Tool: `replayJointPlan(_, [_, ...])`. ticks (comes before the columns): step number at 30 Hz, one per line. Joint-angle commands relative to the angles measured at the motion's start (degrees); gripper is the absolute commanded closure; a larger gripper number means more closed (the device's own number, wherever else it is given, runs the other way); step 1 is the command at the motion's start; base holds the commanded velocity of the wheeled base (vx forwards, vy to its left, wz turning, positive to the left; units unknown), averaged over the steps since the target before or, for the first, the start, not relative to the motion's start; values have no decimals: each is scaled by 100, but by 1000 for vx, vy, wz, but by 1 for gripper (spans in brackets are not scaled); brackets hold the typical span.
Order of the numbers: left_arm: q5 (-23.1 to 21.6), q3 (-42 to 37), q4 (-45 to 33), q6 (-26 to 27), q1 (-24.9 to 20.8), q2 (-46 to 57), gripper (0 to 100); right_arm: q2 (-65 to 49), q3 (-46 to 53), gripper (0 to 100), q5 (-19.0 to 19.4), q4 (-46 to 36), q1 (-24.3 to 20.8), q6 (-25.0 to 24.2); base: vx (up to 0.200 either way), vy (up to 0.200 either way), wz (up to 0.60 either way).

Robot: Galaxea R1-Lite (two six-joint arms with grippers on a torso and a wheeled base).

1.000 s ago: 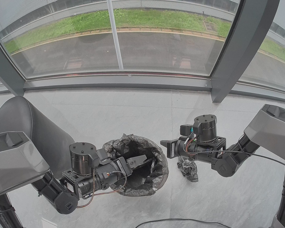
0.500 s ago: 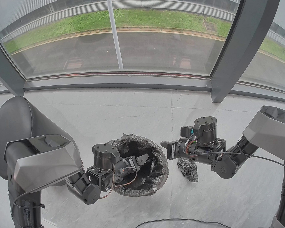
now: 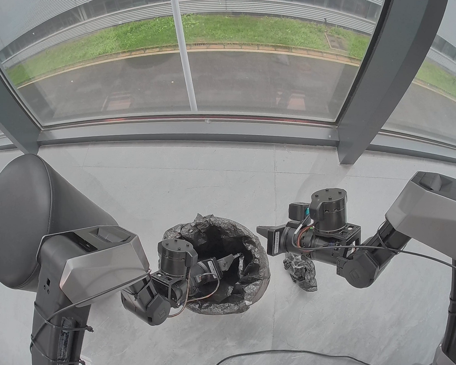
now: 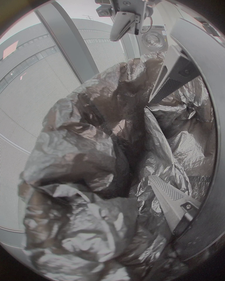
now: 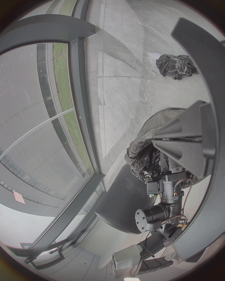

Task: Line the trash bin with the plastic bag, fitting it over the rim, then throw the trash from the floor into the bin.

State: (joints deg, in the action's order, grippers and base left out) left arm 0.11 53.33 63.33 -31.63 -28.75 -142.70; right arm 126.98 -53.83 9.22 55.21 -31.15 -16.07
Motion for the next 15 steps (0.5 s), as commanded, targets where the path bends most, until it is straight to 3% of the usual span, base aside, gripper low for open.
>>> replayJointPlan(1, [-2, 81, 4, -9, -8, -267, 0, 46, 13, 100, 10, 7, -5, -2, 0, 0, 0])
replayJointPlan(15, [68, -78, 4, -88, -105, 67, 0, -6, 40, 100, -8, 7, -5, -2, 0, 0, 0])
